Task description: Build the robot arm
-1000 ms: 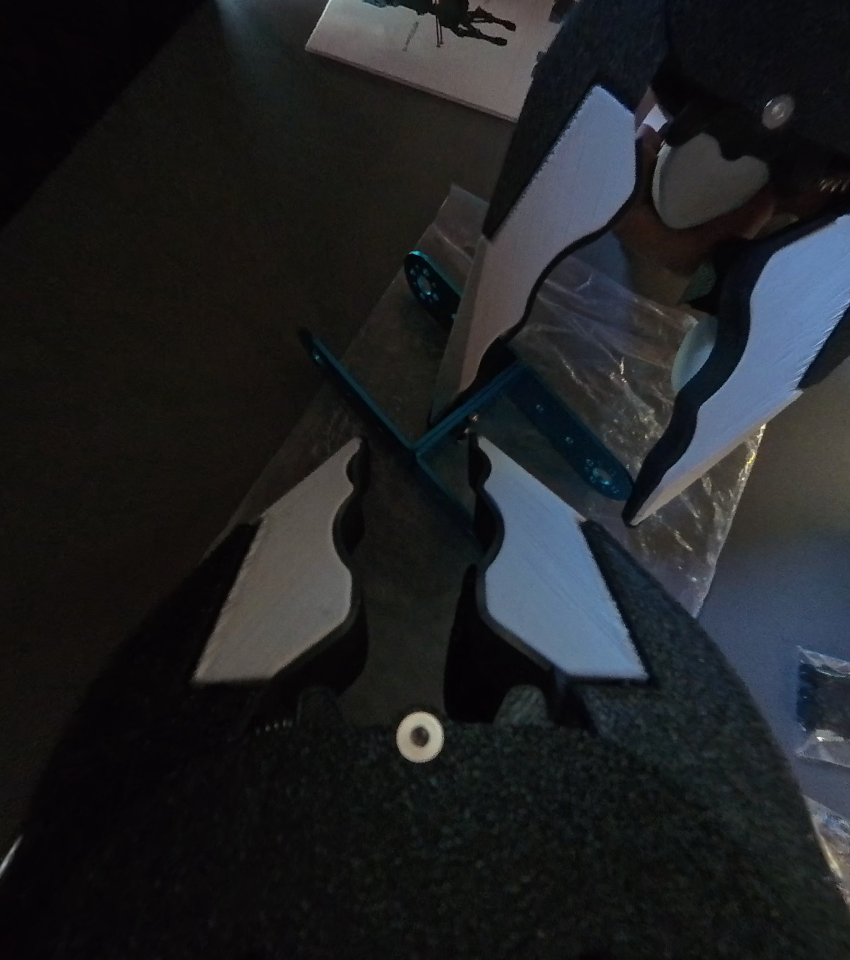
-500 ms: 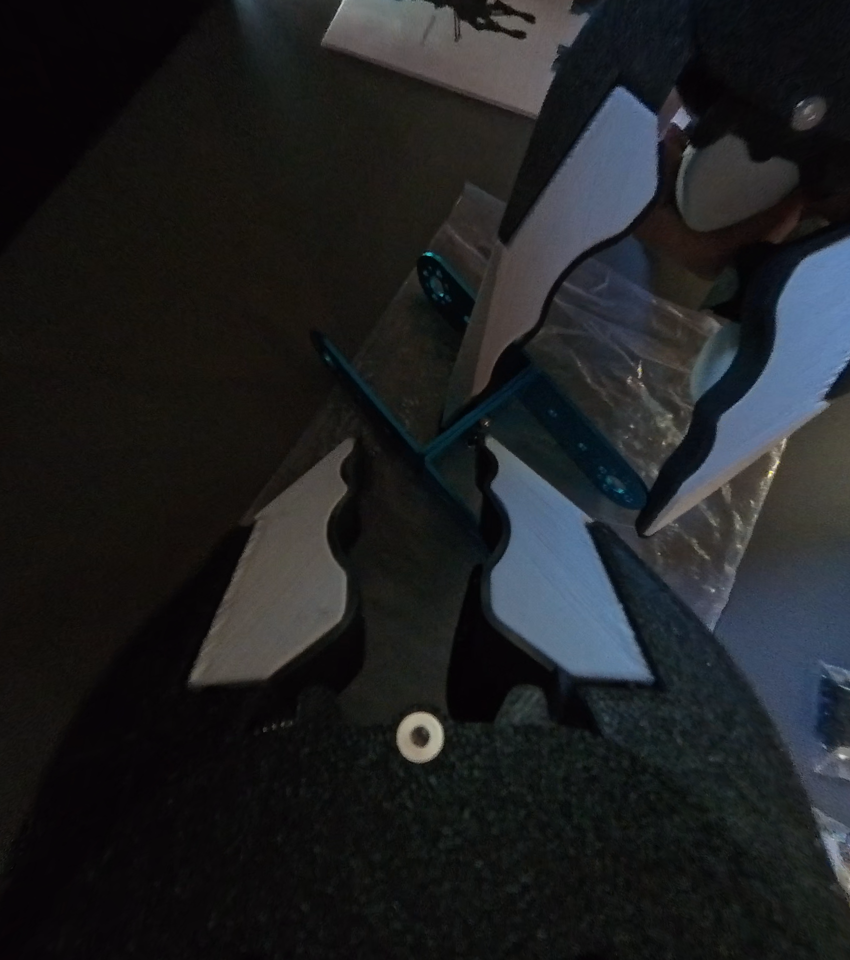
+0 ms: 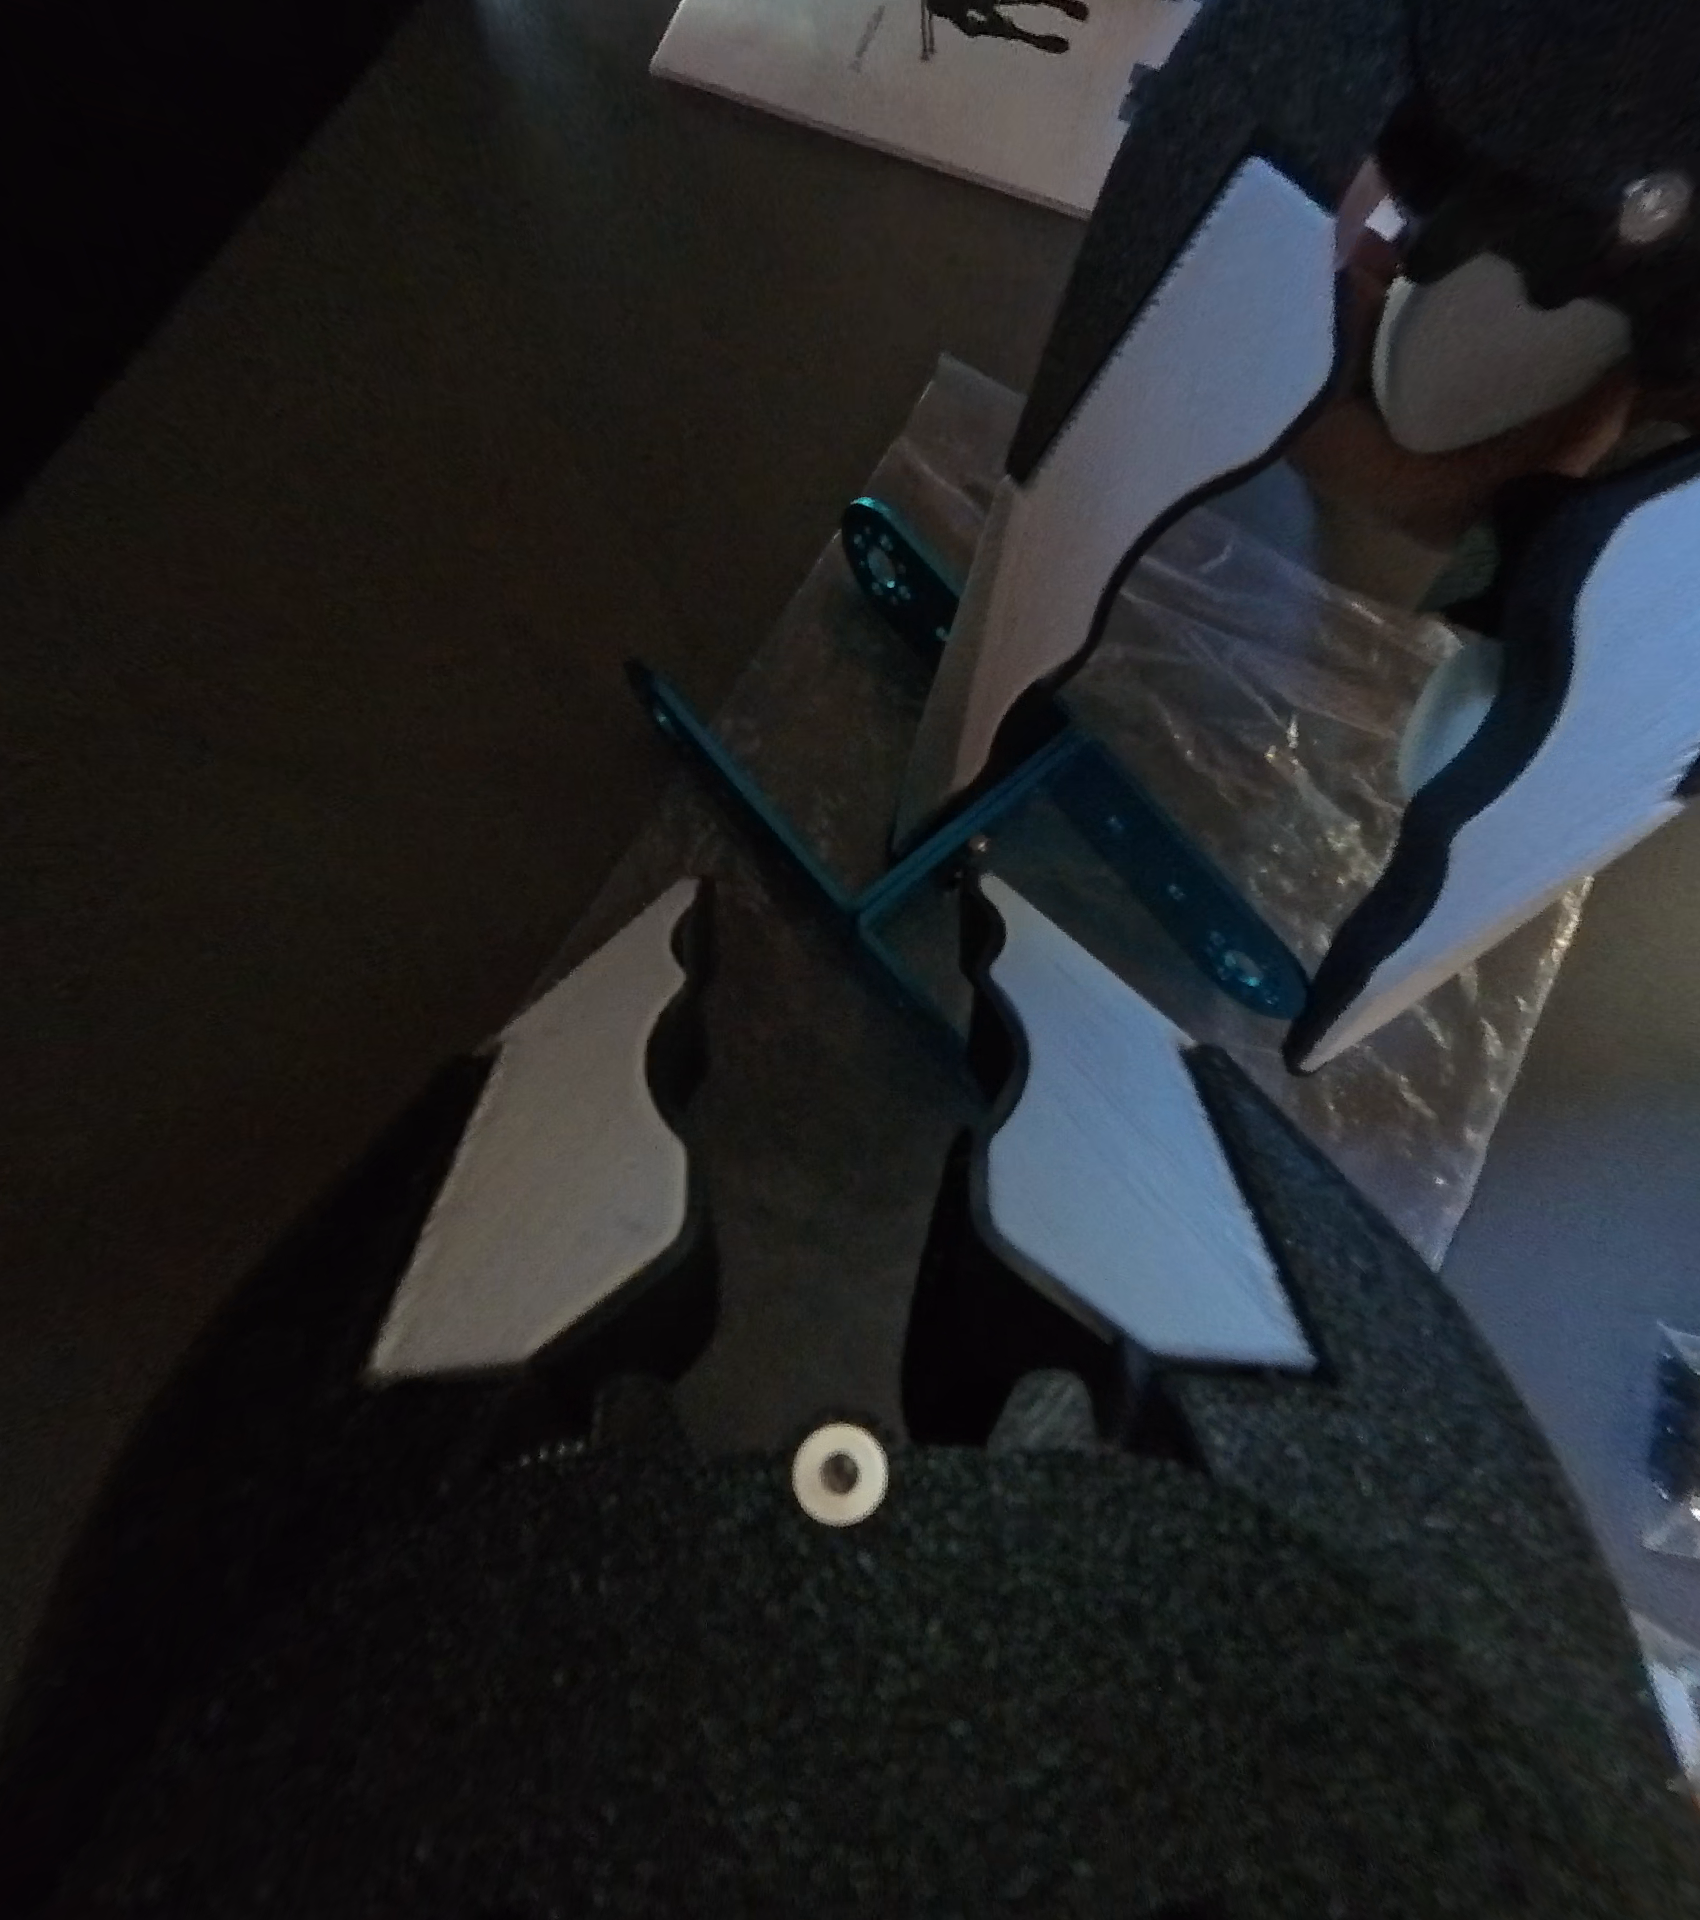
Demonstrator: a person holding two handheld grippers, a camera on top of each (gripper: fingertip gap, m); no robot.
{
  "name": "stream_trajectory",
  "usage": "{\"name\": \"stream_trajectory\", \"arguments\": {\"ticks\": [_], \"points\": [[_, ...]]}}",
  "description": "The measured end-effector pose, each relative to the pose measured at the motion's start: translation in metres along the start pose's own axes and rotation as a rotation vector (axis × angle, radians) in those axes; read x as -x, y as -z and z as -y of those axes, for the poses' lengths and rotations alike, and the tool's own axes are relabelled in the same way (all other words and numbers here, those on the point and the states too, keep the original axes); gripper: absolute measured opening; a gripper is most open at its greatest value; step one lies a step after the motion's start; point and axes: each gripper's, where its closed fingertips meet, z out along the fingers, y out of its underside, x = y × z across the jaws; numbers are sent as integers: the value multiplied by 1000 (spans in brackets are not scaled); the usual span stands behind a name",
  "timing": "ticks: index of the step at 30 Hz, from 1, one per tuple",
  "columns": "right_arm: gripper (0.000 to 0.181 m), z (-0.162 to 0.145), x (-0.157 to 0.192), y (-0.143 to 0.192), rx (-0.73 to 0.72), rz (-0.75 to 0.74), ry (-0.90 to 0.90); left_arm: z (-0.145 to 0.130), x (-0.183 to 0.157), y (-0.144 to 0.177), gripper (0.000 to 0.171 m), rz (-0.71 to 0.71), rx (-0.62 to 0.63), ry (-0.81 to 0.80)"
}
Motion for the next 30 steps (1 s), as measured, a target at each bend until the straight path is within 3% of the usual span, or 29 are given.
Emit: {"name": "stream_trajectory", "arguments": {"ticks": [5,13,19,24,30], "points": [[38,1,-2,7,-14,18,-24,0,0,0,78,1,0,0],[48,5,3,2,-38,41,-45,0,-1,0,78,-9,1,-6],[31,2,-6,8,-21,-1,-43,0,-1,0,78,-1,2,-6],[34,1,-4,2,-13,15,-85,0,-1,0,78,3,1,-8],[41,1,1,2,15,107,-394,0,2,0,78,28,5,8]]}}
